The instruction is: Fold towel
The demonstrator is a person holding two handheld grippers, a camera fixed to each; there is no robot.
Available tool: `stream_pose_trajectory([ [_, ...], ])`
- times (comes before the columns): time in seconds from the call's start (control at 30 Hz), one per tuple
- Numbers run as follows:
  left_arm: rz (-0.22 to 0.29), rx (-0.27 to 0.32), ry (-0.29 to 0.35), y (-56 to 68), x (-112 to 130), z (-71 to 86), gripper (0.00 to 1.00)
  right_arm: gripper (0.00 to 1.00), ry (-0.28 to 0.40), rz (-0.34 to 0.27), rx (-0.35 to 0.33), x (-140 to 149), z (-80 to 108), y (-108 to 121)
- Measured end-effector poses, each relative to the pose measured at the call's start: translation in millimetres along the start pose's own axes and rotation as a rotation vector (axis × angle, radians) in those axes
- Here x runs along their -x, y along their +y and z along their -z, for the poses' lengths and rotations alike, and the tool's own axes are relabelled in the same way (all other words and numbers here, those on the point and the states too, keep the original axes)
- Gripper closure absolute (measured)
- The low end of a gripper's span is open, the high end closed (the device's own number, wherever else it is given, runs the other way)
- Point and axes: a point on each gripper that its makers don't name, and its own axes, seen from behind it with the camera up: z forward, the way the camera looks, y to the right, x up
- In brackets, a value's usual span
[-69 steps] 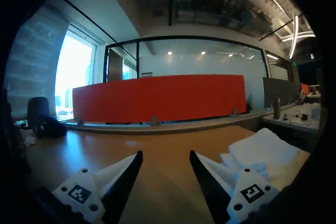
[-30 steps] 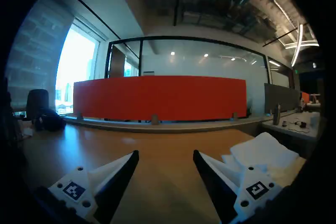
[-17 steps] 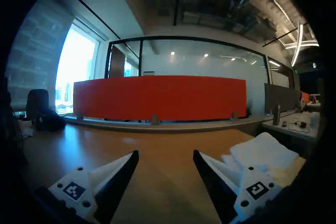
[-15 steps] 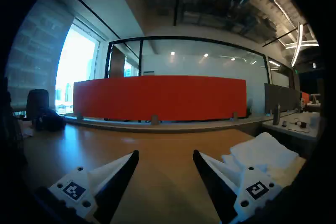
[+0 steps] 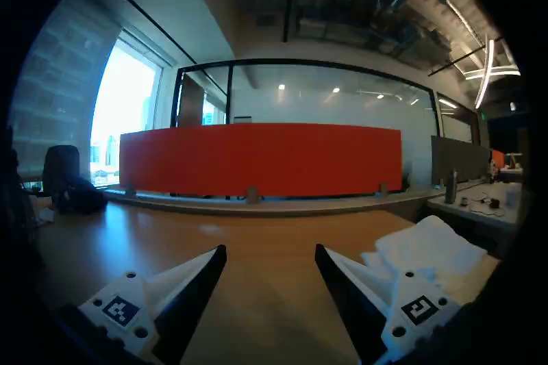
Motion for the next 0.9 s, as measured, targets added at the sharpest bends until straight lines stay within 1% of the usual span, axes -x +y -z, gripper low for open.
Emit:
stream_pose_trajectory([
  [0.9, 0.004, 0.0, 0.0, -2.2, 0.2, -1.2, 0.06, 0.0, 0.0, 0.0, 0.0, -0.7, 0.5, -0.1],
])
